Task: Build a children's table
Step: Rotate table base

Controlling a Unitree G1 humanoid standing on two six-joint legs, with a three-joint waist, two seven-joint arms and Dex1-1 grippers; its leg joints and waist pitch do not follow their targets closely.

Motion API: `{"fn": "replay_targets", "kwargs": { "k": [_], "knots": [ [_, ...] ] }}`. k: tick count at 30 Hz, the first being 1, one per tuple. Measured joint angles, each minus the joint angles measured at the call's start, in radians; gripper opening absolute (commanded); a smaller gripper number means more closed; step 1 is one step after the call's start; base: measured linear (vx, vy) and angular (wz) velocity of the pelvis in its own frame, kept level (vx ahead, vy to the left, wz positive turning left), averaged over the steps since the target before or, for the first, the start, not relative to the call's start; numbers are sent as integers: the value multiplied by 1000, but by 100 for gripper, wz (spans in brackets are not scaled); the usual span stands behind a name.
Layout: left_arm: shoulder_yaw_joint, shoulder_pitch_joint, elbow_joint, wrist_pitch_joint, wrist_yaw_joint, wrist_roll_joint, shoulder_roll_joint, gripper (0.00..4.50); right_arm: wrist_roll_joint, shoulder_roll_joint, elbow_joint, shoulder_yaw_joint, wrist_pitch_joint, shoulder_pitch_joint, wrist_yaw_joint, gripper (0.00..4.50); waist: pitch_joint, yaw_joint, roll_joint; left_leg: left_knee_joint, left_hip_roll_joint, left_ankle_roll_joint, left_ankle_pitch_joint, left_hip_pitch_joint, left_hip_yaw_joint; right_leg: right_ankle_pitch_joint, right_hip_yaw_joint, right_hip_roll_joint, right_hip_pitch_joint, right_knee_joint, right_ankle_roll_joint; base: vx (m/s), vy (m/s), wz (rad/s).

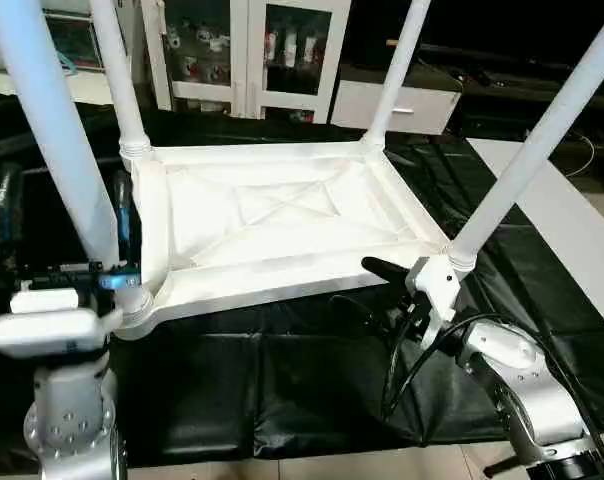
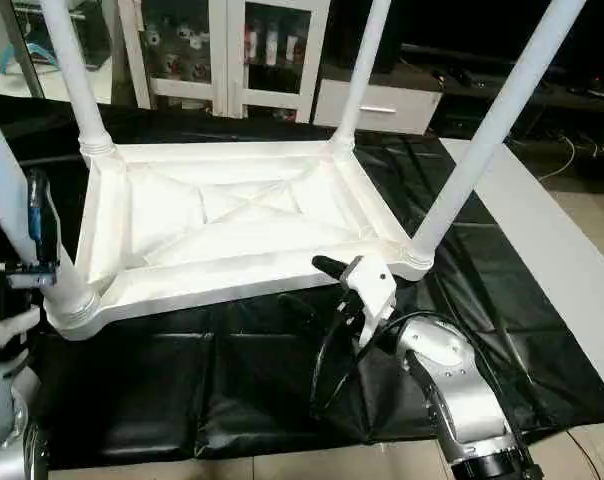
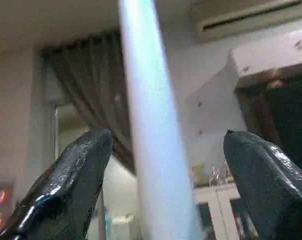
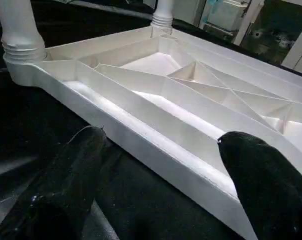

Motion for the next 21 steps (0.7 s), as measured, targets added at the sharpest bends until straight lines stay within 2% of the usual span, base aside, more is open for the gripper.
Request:
{"fn": "replay_targets", "kwargs": {
  "k": [1, 3, 6, 8, 12, 14, 16, 19, 21],
  "knots": [
    [-1, -1, 7, 12, -1, -14, 0, 434, 1, 0, 0, 1, 0, 0, 0, 397, 0, -1, 0, 0, 0, 0, 0, 0, 0, 0, 0, 0, 0, 0, 0, 0, 0, 0],
    [-9, -11, 33, 64, -28, -98, 12, 447, 11, -3, -4, 1, 3, 4, 12, 397, 0, 0, 3, 0, 0, 0, 0, 0, 0, 0, 0, 0, 0, 0, 0, 0, 0, 0],
    [-33, -49, 85, 179, -132, -315, 41, 447, 42, -25, -30, 10, 23, 35, 65, 397, 1, 7, 6, 0, 0, 0, 0, 0, -1, 0, 0, 0, 0, 0, 0, 0, 0, 0],
    [-19, -83, 141, 290, -222, -473, 74, 447, 75, -61, -71, 30, 53, 67, 130, 397, 4, 11, 10, 0, 0, 0, 0, 0, 0, 1, 0, 0, 0, 0, -1, 0, 0, 0],
    [21, -117, 206, 421, -313, -615, 104, 447, 112, -86, -92, 47, 93, 77, 197, 397, 5, 10, 12, 0, 0, 0, 0, 2, 0, 2, 0, 1, 1, 1, -2, 0, 0, 0],
    [37, -144, 239, 558, -405, -719, 150, 447, 119, -113, -98, 70, 118, 76, 237, 397, 6, 17, 15, 0, 0, 0, 0, 4, -1, 2, 0, 1, 3, 2, -2, 0, 0, 0],
    [37, -151, 258, 614, -464, -754, 196, 447, 119, -121, -99, 74, 124, 76, 257, 397, 6, 23, 16, 0, 0, 0, 0, 5, -1, 2, 1, 1, 3, 2, -2, 0, 0, 0],
    [-34, -145, 263, 760, -665, -844, 341, 447, 94, -114, -13, 77, 77, 51, 264, 397, 5, 37, 16, 0, 0, -2, 2, 5, -1, 2, 1, 0, 5, 2, -2, 0, 0, 0],
    [-99, -151, 252, 834, -770, -868, 376, 447, 64, -94, 73, 76, 33, 21, 258, 397, 6, 47, 20, 1, -3, -2, 2, 6, 2, 3, 8, 0, 6, 2, -4, 0, 0, 0]
  ]
}}
